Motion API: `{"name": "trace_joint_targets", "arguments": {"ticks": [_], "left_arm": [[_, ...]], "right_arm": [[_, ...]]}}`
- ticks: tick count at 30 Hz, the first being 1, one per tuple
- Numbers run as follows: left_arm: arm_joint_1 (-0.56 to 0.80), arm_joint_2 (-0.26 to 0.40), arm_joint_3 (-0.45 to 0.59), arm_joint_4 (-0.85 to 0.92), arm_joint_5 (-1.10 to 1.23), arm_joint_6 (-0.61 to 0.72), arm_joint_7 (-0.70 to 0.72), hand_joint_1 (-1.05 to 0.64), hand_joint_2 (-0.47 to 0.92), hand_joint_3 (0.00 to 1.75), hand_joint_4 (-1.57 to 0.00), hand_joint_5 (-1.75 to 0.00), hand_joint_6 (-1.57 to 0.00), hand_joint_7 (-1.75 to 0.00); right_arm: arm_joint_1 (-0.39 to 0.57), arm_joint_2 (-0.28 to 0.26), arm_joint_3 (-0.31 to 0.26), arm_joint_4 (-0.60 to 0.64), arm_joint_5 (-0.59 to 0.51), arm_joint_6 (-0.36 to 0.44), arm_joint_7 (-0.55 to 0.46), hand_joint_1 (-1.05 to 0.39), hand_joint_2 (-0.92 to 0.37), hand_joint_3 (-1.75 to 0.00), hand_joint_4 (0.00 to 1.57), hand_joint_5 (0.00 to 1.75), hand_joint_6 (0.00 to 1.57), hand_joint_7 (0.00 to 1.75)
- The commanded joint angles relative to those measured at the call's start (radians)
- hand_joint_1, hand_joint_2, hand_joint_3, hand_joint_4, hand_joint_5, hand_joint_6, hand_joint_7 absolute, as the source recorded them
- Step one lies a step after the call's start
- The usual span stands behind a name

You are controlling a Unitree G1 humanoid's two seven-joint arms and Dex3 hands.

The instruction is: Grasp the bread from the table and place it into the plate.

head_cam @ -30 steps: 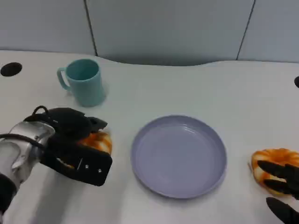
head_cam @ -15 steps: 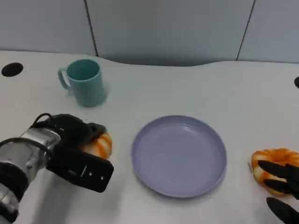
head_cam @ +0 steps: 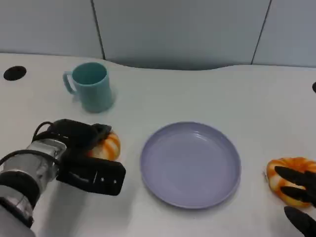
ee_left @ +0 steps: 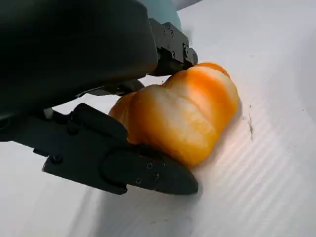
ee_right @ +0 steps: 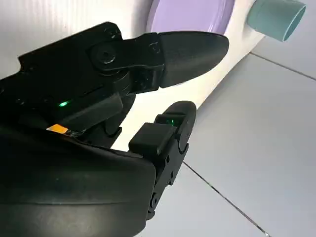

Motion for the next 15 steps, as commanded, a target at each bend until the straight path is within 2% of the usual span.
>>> {"name": "trace_joint_targets", "arguments": {"ticks": [1,2,4,9,11,15], "left_arm": [[-0.004,-0.006,0.021,0.027,-0.032,0.026,0.011,-0.17,0.91,0.07,-0.33,-1.48,-0.37,-0.93],[-0.005,-0.007,0.021,0.03,-0.035,0.025,0.028,-0.17,0.9,0.06,-0.37,-1.64,-0.31,-1.37],[-0.009,-0.008,0.021,0.035,-0.04,0.019,0.045,-0.19,0.91,0.05,-0.52,-1.72,-0.37,-1.67],[-0.012,-0.007,0.063,0.04,-0.097,-0.027,0.009,-0.2,0.92,0.06,-0.62,-1.75,-0.45,-1.74],[-0.007,-0.007,0.088,0.04,-0.127,-0.045,0.018,-0.21,0.92,0.12,-0.66,-1.75,-0.51,-1.75],[0.004,-0.003,0.134,0.035,-0.18,-0.08,0.022,-0.19,0.92,0.18,-0.66,-1.75,-0.48,-1.75]], "right_arm": [[0.005,-0.018,-0.015,0.006,-0.002,-0.026,-0.005,-0.39,-0.92,-0.38,0.96,0.03,0.76,0.0],[0.008,-0.017,-0.015,-0.001,-0.005,-0.019,-0.006,-0.39,-0.92,-0.38,0.96,0.03,0.76,0.0],[0.008,-0.016,-0.016,-0.003,-0.008,-0.019,-0.008,-0.39,-0.92,-0.39,0.95,0.03,0.76,0.0],[0.01,-0.014,-0.018,-0.006,-0.01,-0.015,-0.009,-0.39,-0.92,-0.39,0.95,0.03,0.76,0.0],[0.01,-0.012,-0.018,-0.005,-0.011,-0.017,-0.012,-0.39,-0.92,-0.39,0.94,0.02,0.76,0.0],[0.013,-0.007,-0.018,-0.012,-0.015,-0.009,-0.014,-0.39,-0.92,-0.38,0.94,0.02,0.77,0.0]]}}
